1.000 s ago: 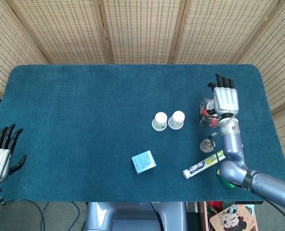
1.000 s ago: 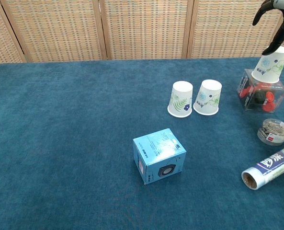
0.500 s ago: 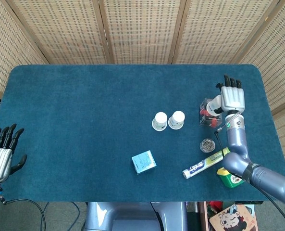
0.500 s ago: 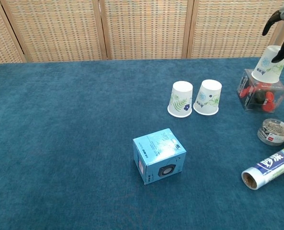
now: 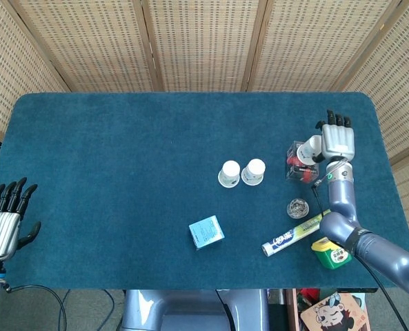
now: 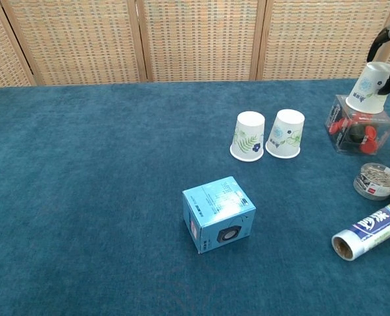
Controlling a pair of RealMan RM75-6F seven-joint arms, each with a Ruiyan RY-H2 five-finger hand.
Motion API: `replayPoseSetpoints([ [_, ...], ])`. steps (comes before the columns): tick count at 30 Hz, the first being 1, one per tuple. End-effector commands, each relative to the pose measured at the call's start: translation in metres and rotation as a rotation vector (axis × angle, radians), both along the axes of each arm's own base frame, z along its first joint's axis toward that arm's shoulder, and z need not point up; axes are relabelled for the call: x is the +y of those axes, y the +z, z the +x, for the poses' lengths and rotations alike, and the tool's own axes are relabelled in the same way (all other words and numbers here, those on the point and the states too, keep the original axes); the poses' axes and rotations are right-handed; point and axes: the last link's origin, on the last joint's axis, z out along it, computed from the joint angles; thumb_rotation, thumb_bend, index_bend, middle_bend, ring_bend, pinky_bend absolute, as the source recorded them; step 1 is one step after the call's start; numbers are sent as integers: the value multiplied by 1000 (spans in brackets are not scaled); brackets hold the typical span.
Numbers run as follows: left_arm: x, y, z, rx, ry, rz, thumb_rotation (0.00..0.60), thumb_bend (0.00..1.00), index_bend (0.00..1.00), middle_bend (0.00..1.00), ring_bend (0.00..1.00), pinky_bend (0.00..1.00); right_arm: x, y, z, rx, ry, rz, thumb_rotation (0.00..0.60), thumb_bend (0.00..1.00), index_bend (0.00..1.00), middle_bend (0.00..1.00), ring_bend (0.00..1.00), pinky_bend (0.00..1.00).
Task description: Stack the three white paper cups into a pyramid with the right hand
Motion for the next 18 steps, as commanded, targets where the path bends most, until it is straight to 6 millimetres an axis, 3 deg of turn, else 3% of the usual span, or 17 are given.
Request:
replayPoseSetpoints([
  [1,1,0,0,1,1,-1,600,354,81,0,0,0,0,-2,-1,-4,1,2,600,132,347,0,0,0],
  [18,1,-2,1,4,-3,-11,600,354,81,0,0,0,-2,-1,-8,10,-6,-7,600,132,405,0,0,0],
])
